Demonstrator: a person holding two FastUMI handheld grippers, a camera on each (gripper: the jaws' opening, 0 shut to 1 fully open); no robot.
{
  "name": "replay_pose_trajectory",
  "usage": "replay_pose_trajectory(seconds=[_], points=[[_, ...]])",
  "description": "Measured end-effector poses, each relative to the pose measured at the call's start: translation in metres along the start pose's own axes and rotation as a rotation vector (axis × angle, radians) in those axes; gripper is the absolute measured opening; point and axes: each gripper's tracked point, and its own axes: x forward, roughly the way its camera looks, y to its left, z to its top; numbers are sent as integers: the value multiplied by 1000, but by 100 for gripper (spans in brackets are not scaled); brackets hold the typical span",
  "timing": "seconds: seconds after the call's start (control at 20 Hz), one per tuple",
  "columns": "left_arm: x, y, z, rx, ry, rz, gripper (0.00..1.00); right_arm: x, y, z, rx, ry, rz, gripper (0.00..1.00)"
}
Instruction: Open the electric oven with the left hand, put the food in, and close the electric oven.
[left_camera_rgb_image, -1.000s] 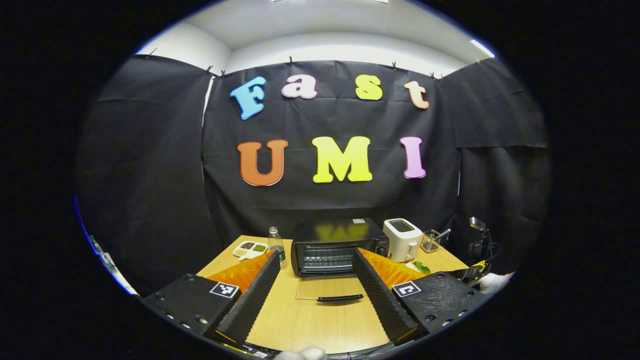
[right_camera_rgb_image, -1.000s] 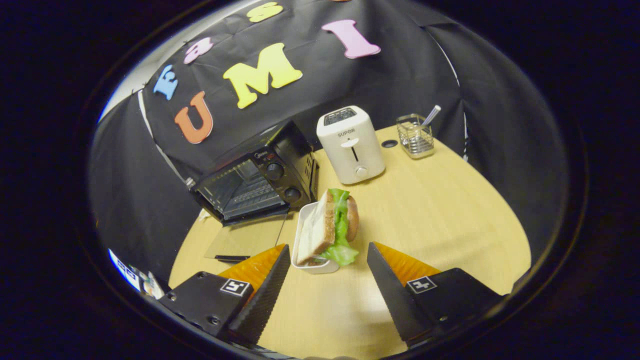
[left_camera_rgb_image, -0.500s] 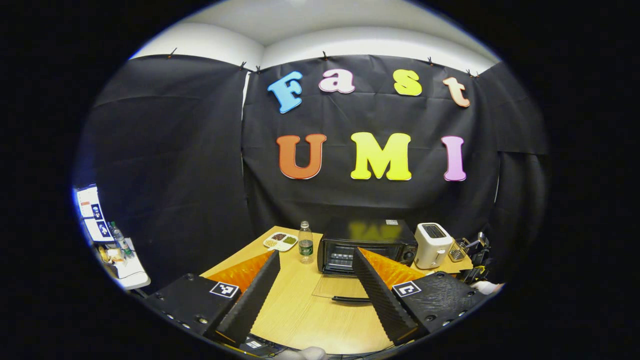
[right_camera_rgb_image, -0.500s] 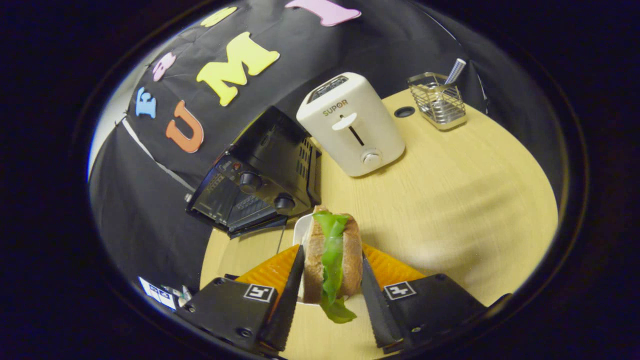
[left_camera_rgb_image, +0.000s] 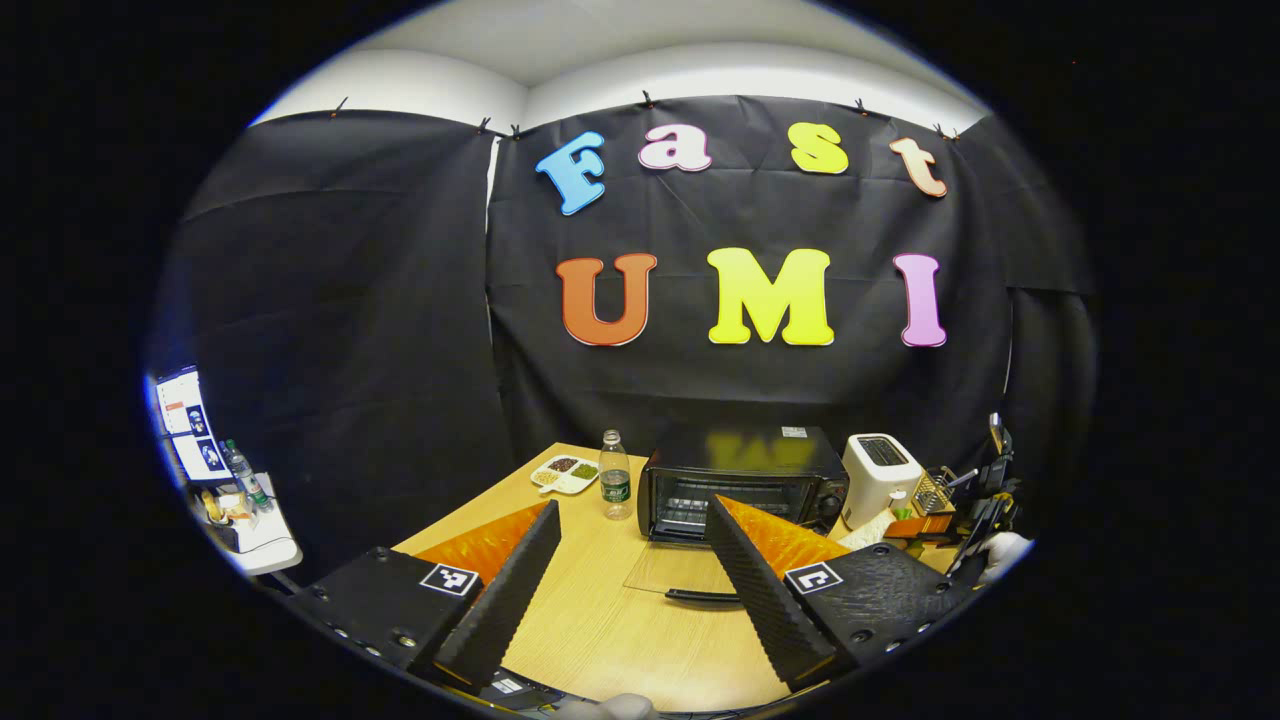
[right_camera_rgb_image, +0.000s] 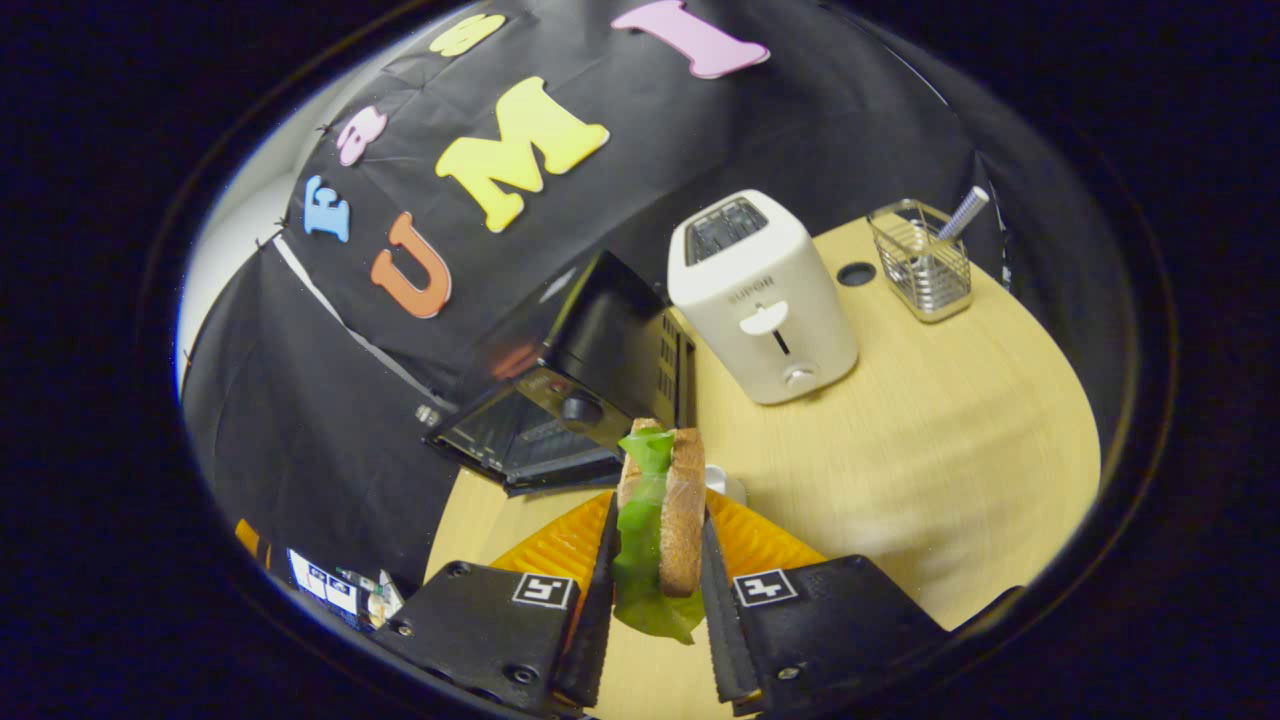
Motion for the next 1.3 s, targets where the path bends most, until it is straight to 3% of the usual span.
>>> replay_pose_trajectory(seconds=[0.2,0.5,0.75,1.0,1.2,1.3], points=[[10,3,-9,12,19,-91,95,-21,73,23,11,-144,35,45],[18,20,-19,77,61,-203,96,-1,165,-11,155,-329,87,44],[19,32,-25,125,69,-251,96,59,185,-60,343,-367,28,45],[15,47,-47,157,102,-276,96,113,192,-98,428,-362,-16,44],[15,59,-64,142,134,-273,96,163,175,-94,495,-383,-71,45],[17,65,-67,134,143,-271,96,184,173,-85,556,-389,-45,45]])
